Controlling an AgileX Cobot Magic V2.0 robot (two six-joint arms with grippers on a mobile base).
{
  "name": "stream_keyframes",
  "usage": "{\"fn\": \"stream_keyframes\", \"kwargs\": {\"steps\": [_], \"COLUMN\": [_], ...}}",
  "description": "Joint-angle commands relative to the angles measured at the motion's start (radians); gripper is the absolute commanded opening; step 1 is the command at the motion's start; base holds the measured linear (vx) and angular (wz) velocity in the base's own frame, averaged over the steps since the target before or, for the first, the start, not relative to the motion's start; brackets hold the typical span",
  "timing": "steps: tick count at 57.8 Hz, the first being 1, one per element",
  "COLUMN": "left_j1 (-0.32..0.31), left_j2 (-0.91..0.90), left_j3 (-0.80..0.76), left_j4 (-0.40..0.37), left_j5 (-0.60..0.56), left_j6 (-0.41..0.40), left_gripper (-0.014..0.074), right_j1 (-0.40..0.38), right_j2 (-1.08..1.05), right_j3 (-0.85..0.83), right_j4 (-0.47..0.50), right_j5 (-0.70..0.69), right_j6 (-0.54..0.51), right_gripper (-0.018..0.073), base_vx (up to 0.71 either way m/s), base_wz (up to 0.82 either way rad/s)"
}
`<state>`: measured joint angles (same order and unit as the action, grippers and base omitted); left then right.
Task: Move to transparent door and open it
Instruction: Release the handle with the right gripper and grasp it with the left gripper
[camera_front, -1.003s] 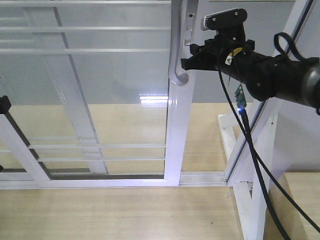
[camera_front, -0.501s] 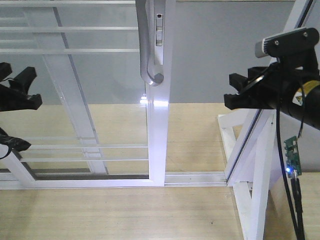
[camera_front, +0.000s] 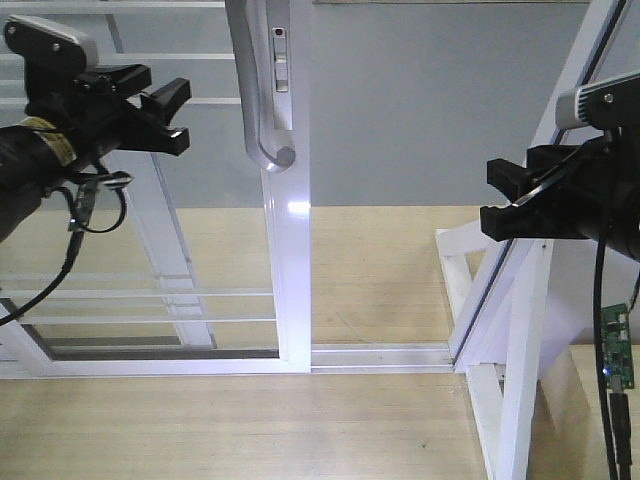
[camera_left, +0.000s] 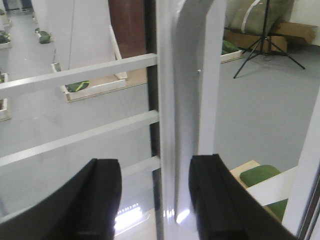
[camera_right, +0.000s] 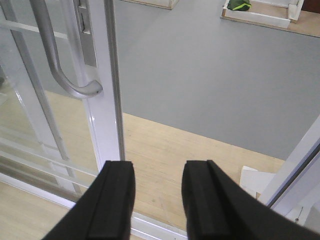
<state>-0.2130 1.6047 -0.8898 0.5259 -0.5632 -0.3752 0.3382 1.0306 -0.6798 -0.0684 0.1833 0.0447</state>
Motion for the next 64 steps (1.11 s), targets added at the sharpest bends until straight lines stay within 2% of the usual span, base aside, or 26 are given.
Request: {"fn": "stream_keyframes", "kwargs": {"steps": [1, 13, 35, 43, 57, 64], "left_j1": [-0.031, -0.043, -0.047, -0.045, -0.034, -0.025], "left_j2": [0.018, 0.144, 0.302, 0.31, 0.309, 0.292], "left_j3": [-0.089, -0.246, -0.455, -0.473, -0.473, -0.469], "left_j4": [-0.017, -0.066, -0.07, -0.073, -0.171, -0.166], "left_j5": [-0.088, -0.065, -0.042, -0.012, 0.019, 0.06], "left_j6": [-0.007, -0.007, -0.006, -0.002, 0.021, 0.022], "left_gripper": [0.0451, 0.0451, 0.0451, 0.0451, 0.0451, 0.0451], "right_j1": [-0.004, -0.004, -0.004, -0.004, -0.004, -0.004], "right_j2": [-0.017, -0.017, -0.017, -0.017, -0.017, -0.017], "right_j3": [-0.03, -0.03, -0.03, -0.03, -0.03, -0.03], "right_j4": [-0.005, -0.005, -0.005, -0.005, -0.005, -0.005], "right_j5": [-0.071, -0.056, -0.028, -0.03, -0.031, -0.031], "right_j6": [0.0, 0.0, 0.0, 0.0, 0.001, 0.001], "right_gripper": [0.0323, 0.0323, 0.0323, 0.0323, 0.0323, 0.0323], "base_vx": [0.0, 0.0, 0.0, 0.0, 0.0, 0.0], "base_wz": [0.0, 0.0, 0.0, 0.0, 0.0, 0.0]}}
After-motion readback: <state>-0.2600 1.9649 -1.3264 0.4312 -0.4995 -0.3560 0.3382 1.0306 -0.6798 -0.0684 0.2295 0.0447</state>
